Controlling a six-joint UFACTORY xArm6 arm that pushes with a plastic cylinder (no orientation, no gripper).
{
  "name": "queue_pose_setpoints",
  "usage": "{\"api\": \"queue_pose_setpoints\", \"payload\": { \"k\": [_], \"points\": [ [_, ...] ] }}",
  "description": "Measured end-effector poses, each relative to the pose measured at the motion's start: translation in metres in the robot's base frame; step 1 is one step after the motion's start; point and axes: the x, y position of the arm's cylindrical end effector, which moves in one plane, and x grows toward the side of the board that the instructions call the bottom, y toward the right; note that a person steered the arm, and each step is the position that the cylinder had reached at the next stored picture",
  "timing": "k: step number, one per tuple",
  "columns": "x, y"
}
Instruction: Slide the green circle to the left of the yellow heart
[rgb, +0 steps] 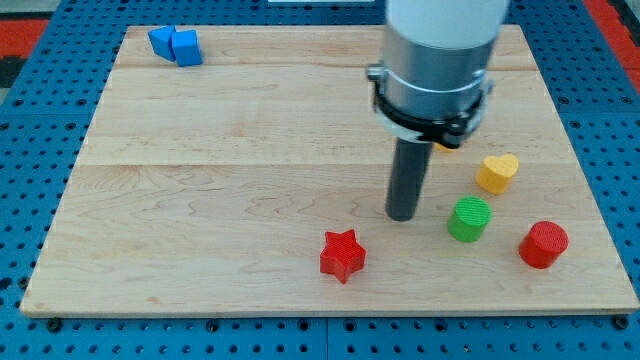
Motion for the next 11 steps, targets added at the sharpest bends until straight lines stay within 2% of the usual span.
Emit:
{"api": "queue_pose_setpoints", "payload": {
  "k": [1, 2, 3, 4, 6, 7, 8, 9, 11],
  "points": [
    [0.014, 0.015],
    [0.063, 0.016],
    [0.09, 0.05],
    [0.08, 0.069],
    [0.001, 0.057],
    [-0.008, 0.045],
    [0.012, 0.056],
    [0.005, 0.072],
    [-0.07, 0.042]
  ]
}}
